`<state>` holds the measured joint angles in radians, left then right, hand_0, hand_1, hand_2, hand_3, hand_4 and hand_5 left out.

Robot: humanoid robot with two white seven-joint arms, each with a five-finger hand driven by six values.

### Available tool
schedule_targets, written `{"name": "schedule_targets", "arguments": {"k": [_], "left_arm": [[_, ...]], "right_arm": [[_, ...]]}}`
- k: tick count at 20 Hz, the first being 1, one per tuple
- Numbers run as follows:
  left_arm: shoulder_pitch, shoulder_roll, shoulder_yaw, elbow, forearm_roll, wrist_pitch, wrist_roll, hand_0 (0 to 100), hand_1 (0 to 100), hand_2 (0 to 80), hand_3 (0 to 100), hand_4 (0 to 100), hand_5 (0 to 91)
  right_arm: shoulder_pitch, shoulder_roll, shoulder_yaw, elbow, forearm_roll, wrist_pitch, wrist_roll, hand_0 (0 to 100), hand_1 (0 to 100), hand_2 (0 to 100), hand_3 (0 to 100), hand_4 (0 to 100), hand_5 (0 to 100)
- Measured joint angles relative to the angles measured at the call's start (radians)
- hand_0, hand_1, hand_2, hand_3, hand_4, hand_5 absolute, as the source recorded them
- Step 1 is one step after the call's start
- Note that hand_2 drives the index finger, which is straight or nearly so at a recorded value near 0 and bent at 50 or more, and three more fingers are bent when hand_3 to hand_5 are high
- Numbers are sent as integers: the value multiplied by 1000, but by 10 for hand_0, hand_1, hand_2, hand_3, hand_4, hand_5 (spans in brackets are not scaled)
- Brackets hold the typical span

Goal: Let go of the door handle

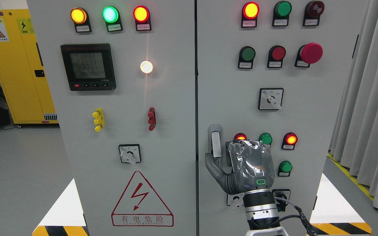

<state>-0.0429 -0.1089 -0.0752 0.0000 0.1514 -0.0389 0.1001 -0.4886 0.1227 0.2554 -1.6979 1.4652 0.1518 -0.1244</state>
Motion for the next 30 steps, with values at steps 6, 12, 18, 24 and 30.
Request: {"name": "schedule_targets", "arguments": {"k": [6, 12, 18, 24, 30], "left_arm": [[0, 0, 0, 0, 0, 0, 0, 120, 556, 0, 0, 0, 0], [0, 0, 0, 0, 0, 0, 0, 120, 556, 0, 0, 0, 0], [0, 0, 0, 0, 0, 0, 0, 120, 556, 0, 0, 0, 0], [0, 0, 0, 0, 0, 0, 0, 120, 556, 0, 0, 0, 0], [0, 0, 0, 0, 0, 0, 0, 120, 556, 0, 0, 0, 0]], "right_arm": [[0, 1, 0, 4, 0, 0, 0, 403, 331, 948, 1000, 1000, 1000], [1, 2, 0, 5, 0, 0, 0, 454, 335, 947, 1000, 1000, 1000], [2, 3, -1, 6, 0, 0, 0, 527, 332, 947, 1000, 1000, 1000], [3, 4, -2, 6, 0, 4, 2, 602, 340, 946, 1000, 1000, 1000], [8, 3, -3, 4, 0, 8, 5, 633, 341, 948, 1000, 1000, 1000]]}}
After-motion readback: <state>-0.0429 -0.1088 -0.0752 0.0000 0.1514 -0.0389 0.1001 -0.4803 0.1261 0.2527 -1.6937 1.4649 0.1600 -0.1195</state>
